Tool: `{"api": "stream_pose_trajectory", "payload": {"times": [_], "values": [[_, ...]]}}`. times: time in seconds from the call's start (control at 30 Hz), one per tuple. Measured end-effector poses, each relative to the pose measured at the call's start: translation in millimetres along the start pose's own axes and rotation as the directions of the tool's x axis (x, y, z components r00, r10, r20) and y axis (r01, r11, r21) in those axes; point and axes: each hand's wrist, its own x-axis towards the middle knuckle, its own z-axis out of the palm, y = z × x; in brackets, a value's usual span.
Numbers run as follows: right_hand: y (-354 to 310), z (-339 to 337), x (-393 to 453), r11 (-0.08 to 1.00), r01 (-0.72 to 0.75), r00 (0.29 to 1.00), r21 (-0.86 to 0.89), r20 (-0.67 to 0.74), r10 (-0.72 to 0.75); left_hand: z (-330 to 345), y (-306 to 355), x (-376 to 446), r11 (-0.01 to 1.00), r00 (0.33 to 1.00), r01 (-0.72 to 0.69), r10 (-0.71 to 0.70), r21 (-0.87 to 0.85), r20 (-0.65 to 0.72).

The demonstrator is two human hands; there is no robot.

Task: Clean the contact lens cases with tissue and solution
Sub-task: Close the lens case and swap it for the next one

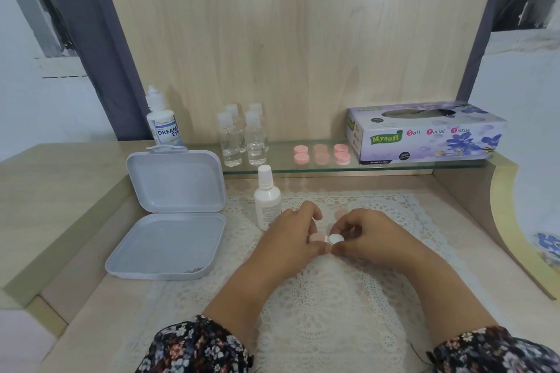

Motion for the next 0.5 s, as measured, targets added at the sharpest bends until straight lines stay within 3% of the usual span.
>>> {"api": "stream_pose_trajectory", "payload": {"times": [0.27, 0.4, 0.5], "values": [[3.7, 1.7, 2.8, 1.0, 0.014, 1.0, 0.004, -0.013, -0.014, -2.2, -0.7, -1.0, 0.999, 0.998, -0.012, 0.015, -0.039, 0.057], [10.1, -0.1, 5.6, 0.995, 0.011, 1.0, 0.104, 0.015, -0.013, -2.9, -0.7, -1.6, 0.999, 0.998, -0.006, 0.008, -0.047, 0.057], [17.2, -1.3, 12.8, 0.987, 0.019, 0.99, 0.159, -0.141, 0.004, -3.3, -0.7, -1.9, 0.998, 0.998, -0.007, 0.01, -0.058, 0.056]]}}
